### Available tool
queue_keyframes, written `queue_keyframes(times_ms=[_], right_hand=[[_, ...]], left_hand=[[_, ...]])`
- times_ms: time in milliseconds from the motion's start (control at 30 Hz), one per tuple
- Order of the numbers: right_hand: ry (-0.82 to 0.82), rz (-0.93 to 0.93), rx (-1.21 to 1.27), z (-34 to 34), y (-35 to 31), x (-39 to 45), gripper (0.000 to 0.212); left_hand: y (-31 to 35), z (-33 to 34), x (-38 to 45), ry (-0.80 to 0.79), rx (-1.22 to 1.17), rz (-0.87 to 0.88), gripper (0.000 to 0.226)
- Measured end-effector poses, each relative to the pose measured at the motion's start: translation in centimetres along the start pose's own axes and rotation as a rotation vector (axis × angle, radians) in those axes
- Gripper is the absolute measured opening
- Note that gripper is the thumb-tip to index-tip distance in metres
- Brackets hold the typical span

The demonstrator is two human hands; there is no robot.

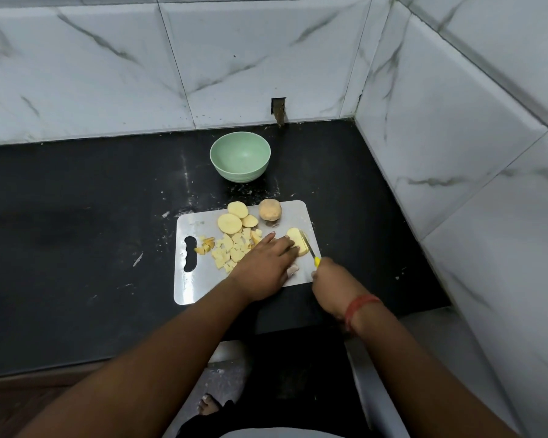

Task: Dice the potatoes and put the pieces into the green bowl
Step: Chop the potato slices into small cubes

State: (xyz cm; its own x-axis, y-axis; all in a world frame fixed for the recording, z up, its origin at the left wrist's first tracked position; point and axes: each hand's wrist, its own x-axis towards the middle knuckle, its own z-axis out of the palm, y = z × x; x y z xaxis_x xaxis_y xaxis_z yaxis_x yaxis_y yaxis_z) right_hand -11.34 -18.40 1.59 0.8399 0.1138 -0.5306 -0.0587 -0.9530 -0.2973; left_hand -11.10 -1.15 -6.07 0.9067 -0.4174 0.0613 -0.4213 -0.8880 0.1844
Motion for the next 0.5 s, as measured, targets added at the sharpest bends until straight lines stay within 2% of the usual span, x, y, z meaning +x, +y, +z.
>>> queue_keyframes(times_ms=[167,300,400,500], right_hand=[[-0.064,0.003,-0.084,-1.9,-2.7,1.7,0.031],[-0.152,0.000,-0.166,-1.9,-3.5,2.2,0.038],[-0.072,-0.076,-0.056,-0.6,-2.8,2.0,0.033],[-0.064,-0.077,-0.035,0.6,-1.7,1.5,0.033]], left_hand=[[-0.2,-0.5,-0.1,-0.023,-0.010,0.027,0.048],[-0.3,-0.5,-0.1,-0.018,0.025,0.039,0.066],[-0.3,-0.1,-0.4,-0.007,0.030,0.049,0.069],[-0.3,0.3,-0.4,0.003,0.052,0.057,0.063]])
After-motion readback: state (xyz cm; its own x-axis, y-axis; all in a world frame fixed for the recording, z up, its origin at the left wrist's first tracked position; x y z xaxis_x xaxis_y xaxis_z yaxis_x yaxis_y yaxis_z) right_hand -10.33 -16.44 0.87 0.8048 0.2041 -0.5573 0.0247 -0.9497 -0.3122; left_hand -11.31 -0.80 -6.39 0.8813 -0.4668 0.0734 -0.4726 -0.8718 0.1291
